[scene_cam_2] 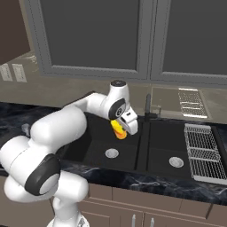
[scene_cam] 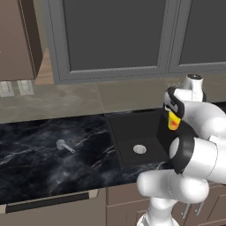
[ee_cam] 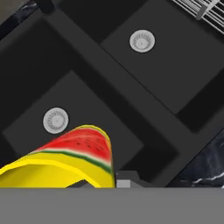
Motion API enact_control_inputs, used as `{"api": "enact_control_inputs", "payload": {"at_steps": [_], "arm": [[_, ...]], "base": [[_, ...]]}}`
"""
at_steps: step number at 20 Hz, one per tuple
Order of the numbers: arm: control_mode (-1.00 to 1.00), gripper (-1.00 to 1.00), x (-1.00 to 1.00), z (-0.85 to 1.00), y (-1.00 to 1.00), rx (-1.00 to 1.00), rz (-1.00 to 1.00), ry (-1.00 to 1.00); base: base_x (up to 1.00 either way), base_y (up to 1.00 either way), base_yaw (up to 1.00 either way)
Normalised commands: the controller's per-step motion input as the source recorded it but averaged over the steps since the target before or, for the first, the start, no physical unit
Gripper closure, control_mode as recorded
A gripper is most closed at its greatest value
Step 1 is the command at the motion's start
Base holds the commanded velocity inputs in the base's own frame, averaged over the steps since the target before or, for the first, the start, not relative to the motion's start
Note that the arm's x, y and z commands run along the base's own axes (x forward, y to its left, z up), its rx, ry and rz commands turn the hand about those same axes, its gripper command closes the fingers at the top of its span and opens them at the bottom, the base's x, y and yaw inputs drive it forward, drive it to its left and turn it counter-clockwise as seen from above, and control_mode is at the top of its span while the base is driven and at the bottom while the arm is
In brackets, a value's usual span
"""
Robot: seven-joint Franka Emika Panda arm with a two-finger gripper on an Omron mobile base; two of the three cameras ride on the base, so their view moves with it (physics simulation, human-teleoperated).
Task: Move any existing items from the left basin to the right basin for drying. Then move the measuring cup from the counter to the left basin of the sink for washing.
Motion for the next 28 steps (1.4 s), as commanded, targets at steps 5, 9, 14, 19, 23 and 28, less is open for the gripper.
{"api": "enact_control_inputs", "payload": {"at_steps": [5, 9, 14, 19, 23, 28], "arm": [[-1.00, 1.00, -0.10, 0.09, -0.53, 0.00, -0.15, 0.00], [-1.00, 1.00, -0.09, 0.00, -0.51, 0.00, -0.13, 0.00], [-1.00, 1.00, -0.12, 0.00, -0.40, 0.00, -0.11, 0.00], [-1.00, 1.00, -0.08, 0.00, -0.25, 0.00, -0.09, 0.00], [-1.00, 1.00, -0.01, 0.00, -0.21, 0.00, -0.08, 0.00], [-1.00, 1.00, 0.00, -0.01, -0.20, 0.00, -0.08, 0.00]], "base": [[0.00, 0.00, 0.00], [0.00, 0.00, 0.00], [0.00, 0.00, 0.00], [0.00, 0.00, 0.00], [0.00, 0.00, 0.00], [0.00, 0.00, 0.00]]}}
